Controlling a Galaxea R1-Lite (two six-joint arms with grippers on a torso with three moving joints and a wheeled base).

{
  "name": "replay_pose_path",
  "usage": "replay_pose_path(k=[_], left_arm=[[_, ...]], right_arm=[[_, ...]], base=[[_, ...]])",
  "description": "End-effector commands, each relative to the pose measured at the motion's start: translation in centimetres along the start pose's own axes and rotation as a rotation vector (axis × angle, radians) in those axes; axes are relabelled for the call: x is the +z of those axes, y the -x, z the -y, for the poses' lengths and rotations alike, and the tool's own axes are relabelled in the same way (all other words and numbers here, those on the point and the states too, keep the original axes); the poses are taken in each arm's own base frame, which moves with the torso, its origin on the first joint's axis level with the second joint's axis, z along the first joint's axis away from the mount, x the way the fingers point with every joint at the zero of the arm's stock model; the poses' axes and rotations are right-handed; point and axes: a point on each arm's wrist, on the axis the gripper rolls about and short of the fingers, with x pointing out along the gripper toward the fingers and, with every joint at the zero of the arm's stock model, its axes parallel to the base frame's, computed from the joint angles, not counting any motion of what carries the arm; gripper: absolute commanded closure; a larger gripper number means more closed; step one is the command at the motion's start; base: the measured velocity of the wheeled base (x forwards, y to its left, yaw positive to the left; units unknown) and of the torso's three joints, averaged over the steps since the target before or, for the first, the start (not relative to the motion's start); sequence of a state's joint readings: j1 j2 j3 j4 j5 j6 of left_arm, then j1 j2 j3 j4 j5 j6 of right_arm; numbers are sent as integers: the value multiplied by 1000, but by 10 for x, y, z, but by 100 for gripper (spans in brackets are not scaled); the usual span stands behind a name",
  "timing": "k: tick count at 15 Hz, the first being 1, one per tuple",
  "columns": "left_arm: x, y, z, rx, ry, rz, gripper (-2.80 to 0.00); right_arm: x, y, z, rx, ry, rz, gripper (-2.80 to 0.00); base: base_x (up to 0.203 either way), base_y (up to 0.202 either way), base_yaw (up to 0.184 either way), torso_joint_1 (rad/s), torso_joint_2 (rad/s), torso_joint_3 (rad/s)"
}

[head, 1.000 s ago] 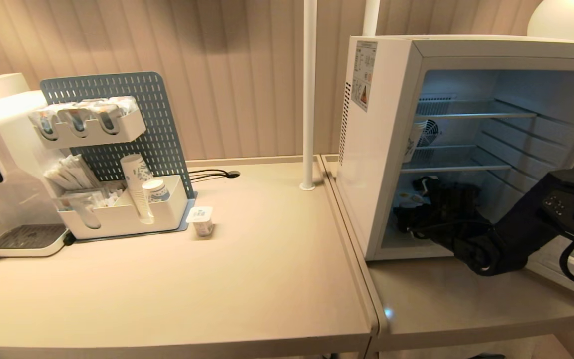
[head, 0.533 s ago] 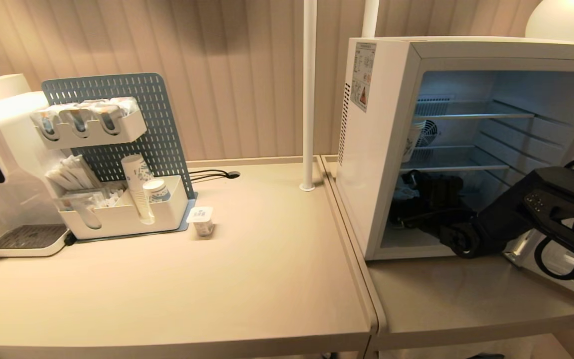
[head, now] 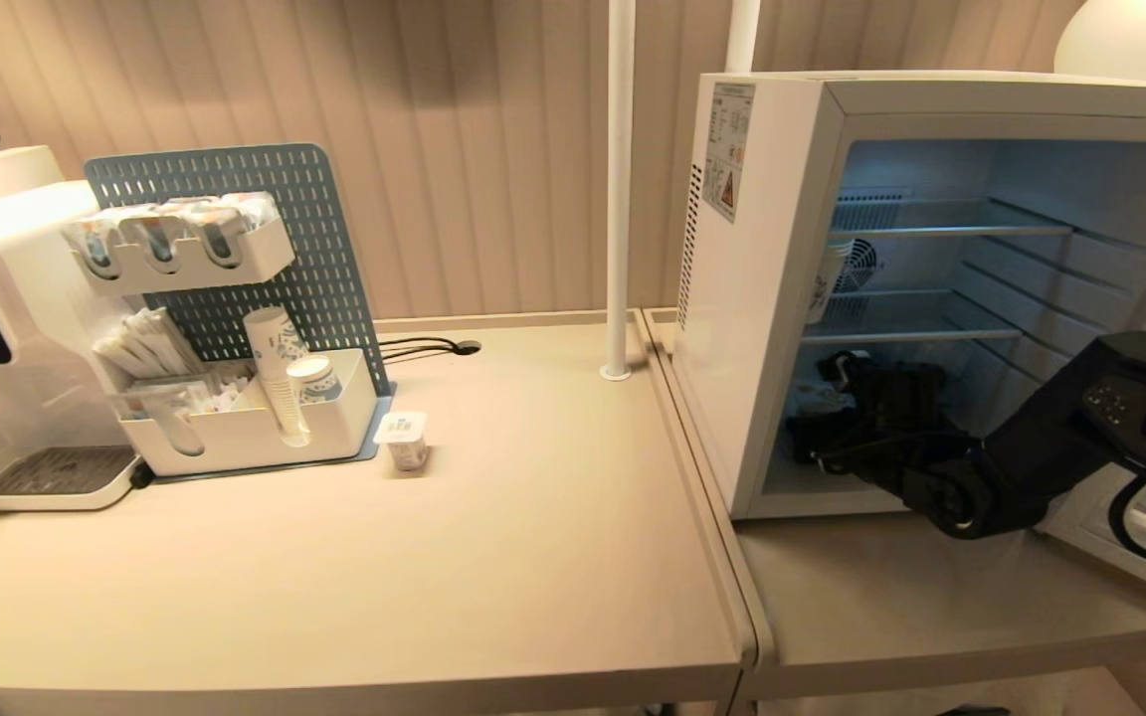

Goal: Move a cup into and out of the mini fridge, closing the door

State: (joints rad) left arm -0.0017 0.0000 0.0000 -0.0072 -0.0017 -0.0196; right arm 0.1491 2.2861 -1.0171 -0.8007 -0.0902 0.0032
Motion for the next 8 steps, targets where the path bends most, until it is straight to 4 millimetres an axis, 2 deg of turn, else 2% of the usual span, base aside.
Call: replay_pose_path(k=[1, 3, 5, 6, 8], left_arm=[[0, 0, 0, 0, 0, -2, 0], [0, 0, 0, 0, 0, -2, 0], [0, 0, 0, 0, 0, -3, 0], [0, 0, 0, 0, 2, -3, 0], [0, 0, 0, 3, 13, -1, 0]], right_arm=[[26, 47, 3, 4, 0, 87, 0], [29, 83, 5, 11, 11, 108, 0], [25, 101, 6, 27, 29, 103, 0], [23, 97, 6, 30, 33, 97, 0], [7, 72, 2, 33, 42, 53, 0]], base=[[0, 0, 0, 0, 0, 0], [0, 0, 0, 0, 0, 0], [0, 0, 0, 0, 0, 0], [0, 0, 0, 0, 0, 0], [0, 0, 0, 0, 0, 0]])
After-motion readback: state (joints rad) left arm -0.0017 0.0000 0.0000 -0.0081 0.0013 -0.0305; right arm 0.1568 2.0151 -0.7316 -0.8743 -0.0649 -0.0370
